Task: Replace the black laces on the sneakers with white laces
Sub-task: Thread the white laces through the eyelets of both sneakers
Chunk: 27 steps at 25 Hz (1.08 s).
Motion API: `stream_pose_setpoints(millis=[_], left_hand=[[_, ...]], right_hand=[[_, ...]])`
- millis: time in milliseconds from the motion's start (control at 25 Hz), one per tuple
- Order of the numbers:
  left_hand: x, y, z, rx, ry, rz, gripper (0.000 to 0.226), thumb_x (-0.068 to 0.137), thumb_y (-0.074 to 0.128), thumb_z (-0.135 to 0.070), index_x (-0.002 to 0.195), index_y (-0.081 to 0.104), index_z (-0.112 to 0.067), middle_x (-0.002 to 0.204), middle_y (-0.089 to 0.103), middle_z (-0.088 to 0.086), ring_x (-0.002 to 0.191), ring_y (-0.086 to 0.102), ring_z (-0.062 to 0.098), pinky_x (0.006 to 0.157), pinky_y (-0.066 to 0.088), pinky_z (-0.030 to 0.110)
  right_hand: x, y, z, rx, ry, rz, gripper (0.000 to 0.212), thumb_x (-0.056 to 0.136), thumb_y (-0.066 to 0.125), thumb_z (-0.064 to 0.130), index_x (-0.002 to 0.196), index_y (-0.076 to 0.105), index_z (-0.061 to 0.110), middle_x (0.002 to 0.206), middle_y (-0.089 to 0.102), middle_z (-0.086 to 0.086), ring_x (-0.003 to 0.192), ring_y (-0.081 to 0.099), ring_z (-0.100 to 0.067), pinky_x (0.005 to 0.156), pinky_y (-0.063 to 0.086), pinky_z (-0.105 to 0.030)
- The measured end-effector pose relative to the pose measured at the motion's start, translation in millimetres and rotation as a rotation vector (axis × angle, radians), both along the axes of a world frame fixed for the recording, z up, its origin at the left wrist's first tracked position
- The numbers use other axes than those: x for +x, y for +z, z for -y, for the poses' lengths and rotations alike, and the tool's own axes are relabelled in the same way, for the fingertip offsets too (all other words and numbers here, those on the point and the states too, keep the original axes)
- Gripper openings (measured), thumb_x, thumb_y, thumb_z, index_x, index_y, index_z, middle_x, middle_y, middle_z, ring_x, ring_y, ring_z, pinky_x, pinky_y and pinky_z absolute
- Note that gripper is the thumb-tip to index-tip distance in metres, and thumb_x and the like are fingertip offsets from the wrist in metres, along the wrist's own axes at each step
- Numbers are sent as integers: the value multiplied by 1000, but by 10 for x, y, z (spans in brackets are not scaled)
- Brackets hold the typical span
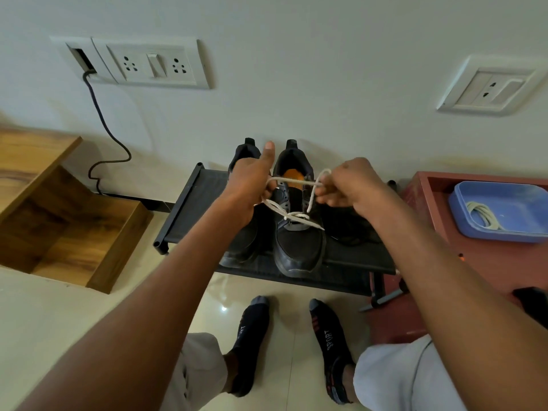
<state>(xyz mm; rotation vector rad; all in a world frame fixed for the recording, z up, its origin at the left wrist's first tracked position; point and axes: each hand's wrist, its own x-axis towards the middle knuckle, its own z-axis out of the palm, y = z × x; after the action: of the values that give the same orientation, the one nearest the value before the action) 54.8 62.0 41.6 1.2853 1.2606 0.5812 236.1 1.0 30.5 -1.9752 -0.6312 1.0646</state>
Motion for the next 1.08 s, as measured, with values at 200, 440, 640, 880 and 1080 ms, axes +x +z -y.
stream_pose_setpoints(millis=[200,440,640,880,1080], left_hand=[[-135,44,-85,22,30,197,16,107,55,-20,108,65,-7,64,56,-1,51,46,10,52,43,22],[30,-29,-45,102,-35,219,16,104,62,-18,95,62,-5,59,62,-2,50,46,13,51,40,25],[7,-158,-170,105,-43,125,11,104,60,-15,105,69,-7,73,70,4,53,56,11,53,45,23],[59,-244,-175,134,-65,120,25,96,74,-14,102,68,9,75,72,14,54,59,16,52,47,25],[80,-305,-242,189,-156,49,20,94,76,-12,97,69,7,76,75,14,65,72,24,60,57,29]], right_hand=[[55,-59,93,-196,311,777,28,94,69,15,121,62,11,113,61,-10,107,60,-31,83,48,-37],[-146,56,28,152,415,12,17,97,75,25,105,79,11,82,76,-4,69,66,-10,60,46,-21],[61,-100,28,-72,281,760,23,90,76,15,112,78,19,108,75,-3,97,70,-24,81,54,-33],[-161,-98,-87,273,368,241,8,90,83,19,98,80,17,80,79,0,75,73,-6,76,55,-26],[-88,-174,-70,143,408,435,9,91,77,15,91,80,23,73,76,4,75,73,-9,75,58,-30]])
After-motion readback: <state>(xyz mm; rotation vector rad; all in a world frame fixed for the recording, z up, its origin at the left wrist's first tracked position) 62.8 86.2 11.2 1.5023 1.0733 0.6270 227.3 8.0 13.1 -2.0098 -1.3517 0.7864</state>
